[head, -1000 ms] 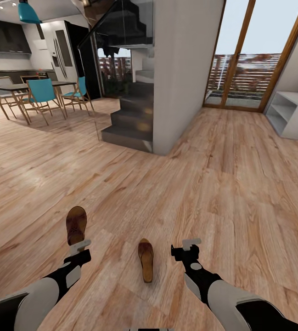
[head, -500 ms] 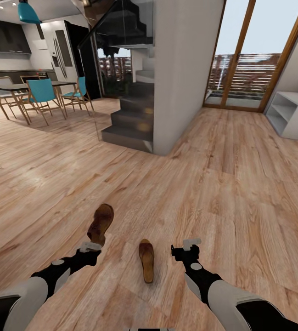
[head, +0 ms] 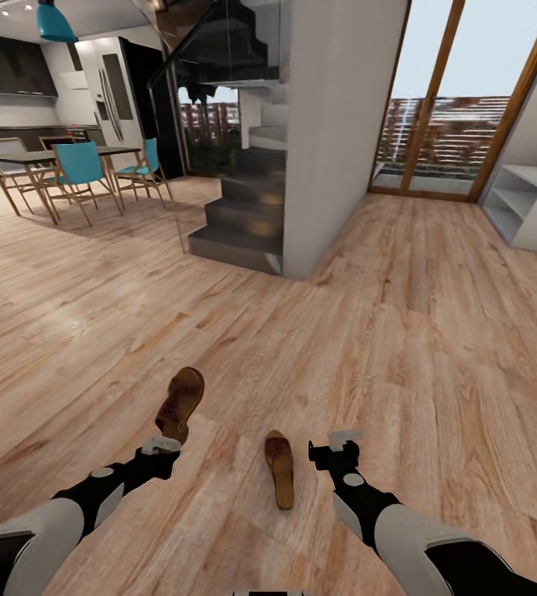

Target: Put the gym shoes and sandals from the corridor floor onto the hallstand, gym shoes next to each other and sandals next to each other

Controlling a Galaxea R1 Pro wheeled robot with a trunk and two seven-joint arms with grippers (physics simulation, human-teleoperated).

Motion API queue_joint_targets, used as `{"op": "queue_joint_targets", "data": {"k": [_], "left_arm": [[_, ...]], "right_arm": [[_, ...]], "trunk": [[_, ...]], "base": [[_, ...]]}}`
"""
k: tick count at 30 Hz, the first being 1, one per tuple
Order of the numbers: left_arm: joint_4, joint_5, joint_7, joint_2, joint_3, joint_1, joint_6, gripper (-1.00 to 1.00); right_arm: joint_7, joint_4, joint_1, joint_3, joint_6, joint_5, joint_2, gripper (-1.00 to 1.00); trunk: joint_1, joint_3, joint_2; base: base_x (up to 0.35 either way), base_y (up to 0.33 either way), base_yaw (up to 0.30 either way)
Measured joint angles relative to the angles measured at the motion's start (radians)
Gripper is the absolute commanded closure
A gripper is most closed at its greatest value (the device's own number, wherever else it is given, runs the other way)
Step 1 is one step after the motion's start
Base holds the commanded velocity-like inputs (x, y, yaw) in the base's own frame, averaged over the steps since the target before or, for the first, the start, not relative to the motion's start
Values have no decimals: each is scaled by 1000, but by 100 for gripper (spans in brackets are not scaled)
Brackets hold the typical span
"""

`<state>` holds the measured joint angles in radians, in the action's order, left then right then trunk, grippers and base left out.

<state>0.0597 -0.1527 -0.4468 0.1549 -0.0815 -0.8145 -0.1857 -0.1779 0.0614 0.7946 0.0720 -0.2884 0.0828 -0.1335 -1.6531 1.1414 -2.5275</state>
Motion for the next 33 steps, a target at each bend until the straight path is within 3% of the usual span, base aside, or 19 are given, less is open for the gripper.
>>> {"op": "queue_joint_targets", "data": {"k": [17, 33], "left_arm": [[0, 1, 2, -1, 1, 0, 2, 100], [0, -1, 2, -3, 1, 0, 2, 100]], "right_arm": [[0, 0, 0, 0, 0, 0, 0, -100], [0, 0, 0, 0, 0, 0, 0, -100]], "trunk": [[0, 0, 0], [0, 0, 0]], "base": [[71, 165, 0], [72, 77, 0]]}}
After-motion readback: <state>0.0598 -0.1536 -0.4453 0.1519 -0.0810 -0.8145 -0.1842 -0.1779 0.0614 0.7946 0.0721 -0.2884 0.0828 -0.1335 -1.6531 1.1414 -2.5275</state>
